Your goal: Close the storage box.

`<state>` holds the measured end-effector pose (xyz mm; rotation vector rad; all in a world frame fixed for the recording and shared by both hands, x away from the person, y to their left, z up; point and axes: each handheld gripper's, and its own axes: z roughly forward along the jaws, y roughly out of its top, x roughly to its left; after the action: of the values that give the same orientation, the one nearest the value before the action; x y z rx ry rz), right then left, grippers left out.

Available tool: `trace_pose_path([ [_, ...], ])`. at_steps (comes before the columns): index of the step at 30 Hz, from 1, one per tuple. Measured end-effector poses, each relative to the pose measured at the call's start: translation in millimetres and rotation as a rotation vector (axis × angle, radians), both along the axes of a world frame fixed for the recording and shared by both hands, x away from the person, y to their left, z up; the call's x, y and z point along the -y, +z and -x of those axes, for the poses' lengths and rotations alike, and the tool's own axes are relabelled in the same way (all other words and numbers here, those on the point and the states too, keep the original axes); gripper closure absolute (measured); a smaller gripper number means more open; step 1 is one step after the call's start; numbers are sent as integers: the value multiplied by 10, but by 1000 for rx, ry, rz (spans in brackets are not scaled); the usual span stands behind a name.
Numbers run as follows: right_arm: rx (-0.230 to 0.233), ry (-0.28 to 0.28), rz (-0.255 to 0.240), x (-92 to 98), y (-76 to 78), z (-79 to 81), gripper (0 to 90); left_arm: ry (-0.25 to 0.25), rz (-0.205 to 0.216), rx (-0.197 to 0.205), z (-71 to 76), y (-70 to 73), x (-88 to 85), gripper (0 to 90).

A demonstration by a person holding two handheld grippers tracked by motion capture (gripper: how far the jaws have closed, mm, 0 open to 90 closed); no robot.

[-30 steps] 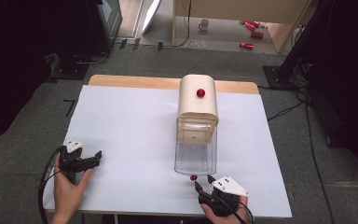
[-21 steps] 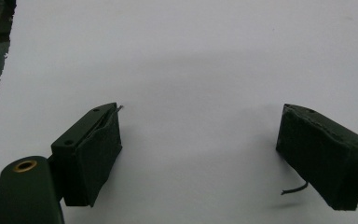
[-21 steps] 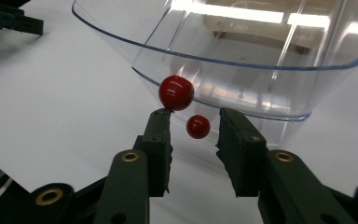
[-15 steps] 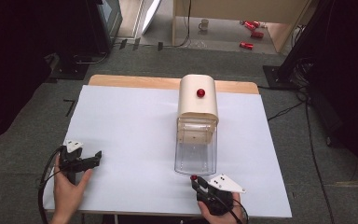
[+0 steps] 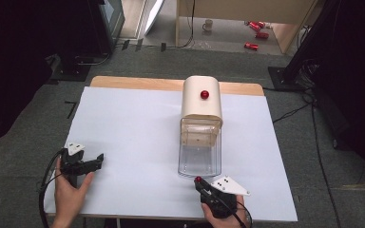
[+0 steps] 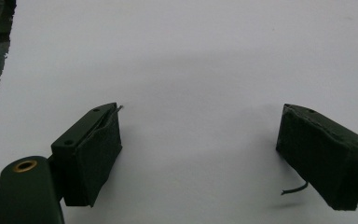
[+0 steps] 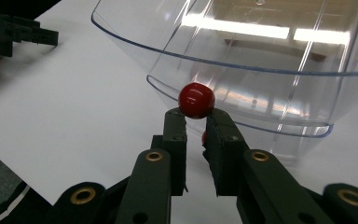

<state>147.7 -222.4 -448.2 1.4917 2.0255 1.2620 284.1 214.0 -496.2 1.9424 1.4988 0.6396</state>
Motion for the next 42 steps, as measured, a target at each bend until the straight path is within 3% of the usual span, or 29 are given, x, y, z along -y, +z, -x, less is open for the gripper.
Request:
trace_pose_path([
  [10,33,-17,-18,36,148,-105,815,0,0,0,0,0,0,138],
  [25,62,-41,-30,45,344,-498,830,0,-1,0,0,0,0,138],
  [42,49,-54,-19,53,380,-842,830,-1,-2,-1,1,0,-1,138],
])
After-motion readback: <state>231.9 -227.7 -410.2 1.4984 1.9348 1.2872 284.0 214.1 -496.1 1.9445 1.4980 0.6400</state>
